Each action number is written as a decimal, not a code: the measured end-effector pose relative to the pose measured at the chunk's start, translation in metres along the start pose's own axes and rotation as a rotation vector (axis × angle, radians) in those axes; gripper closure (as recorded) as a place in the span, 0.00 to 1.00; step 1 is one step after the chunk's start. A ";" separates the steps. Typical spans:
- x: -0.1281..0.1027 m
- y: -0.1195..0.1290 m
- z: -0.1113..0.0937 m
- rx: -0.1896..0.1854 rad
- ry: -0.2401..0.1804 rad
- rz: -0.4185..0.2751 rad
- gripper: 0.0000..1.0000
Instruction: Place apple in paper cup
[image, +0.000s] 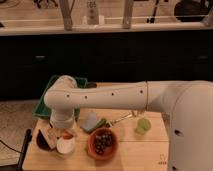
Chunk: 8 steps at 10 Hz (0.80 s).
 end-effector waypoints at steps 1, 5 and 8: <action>-0.004 0.000 0.002 -0.005 -0.014 -0.001 0.92; -0.017 -0.004 0.011 -0.024 -0.065 -0.034 0.52; -0.022 -0.002 0.013 -0.022 -0.078 -0.038 0.26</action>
